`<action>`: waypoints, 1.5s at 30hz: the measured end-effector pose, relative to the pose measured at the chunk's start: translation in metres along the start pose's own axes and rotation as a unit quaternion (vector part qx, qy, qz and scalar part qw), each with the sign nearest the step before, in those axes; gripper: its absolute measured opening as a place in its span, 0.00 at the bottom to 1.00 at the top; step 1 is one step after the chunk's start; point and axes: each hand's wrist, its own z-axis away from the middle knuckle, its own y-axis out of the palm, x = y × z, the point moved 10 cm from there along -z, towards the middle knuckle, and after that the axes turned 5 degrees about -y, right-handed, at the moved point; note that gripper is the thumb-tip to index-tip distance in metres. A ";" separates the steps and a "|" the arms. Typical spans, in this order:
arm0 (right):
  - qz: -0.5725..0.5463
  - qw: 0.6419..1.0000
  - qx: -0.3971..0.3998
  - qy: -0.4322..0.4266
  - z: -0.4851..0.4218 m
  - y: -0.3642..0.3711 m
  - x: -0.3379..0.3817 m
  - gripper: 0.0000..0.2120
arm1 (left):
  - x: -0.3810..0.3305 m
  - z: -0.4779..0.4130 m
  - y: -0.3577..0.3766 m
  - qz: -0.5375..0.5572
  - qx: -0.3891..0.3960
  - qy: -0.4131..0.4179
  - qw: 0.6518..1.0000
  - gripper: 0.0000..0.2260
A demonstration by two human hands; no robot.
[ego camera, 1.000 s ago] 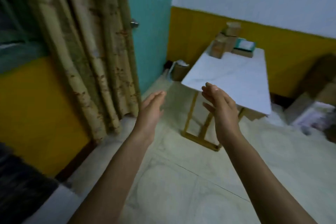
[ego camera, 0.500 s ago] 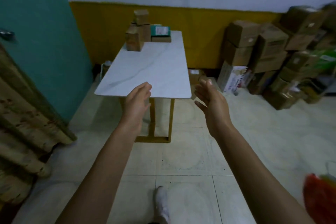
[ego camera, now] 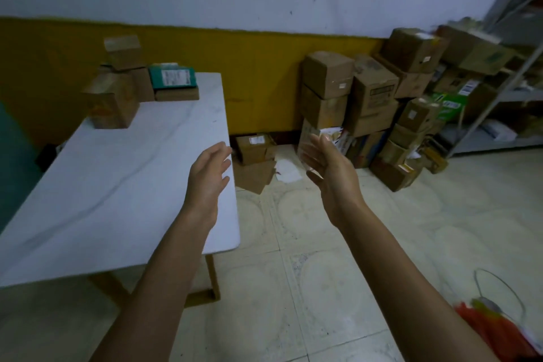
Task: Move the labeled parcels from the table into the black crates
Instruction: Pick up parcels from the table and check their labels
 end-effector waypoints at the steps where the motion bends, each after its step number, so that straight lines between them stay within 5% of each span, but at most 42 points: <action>1: 0.000 1.000 -0.004 0.004 -0.018 -0.004 -0.002 0.21 | -0.001 -0.017 0.011 -0.004 0.001 -0.003 1.000 0.16; 9: -0.014 0.999 0.016 0.034 -0.171 -0.012 -0.029 0.23 | 0.004 -0.153 0.073 -0.017 -0.010 -0.015 1.000 0.15; 15: -0.008 0.995 0.087 0.056 -0.310 0.002 -0.048 0.12 | 0.012 -0.268 0.110 0.000 -0.067 -0.016 0.998 0.13; 22: 0.008 0.980 0.170 0.100 -0.459 0.028 -0.066 0.12 | 0.003 -0.375 0.137 0.060 -0.158 -0.033 0.985 0.11; 27: -0.003 0.964 0.232 0.130 -0.536 0.093 -0.083 0.18 | -0.005 -0.437 0.112 0.084 -0.234 -0.032 0.968 0.10; 32: 0.019 0.952 0.277 0.130 -0.613 0.185 -0.105 0.10 | -0.014 -0.517 0.068 0.102 -0.285 -0.019 0.953 0.10; 45: 0.071 0.924 0.345 0.151 -0.782 0.385 -0.166 0.14 | -0.028 -0.714 -0.034 0.165 -0.349 -0.087 0.918 0.08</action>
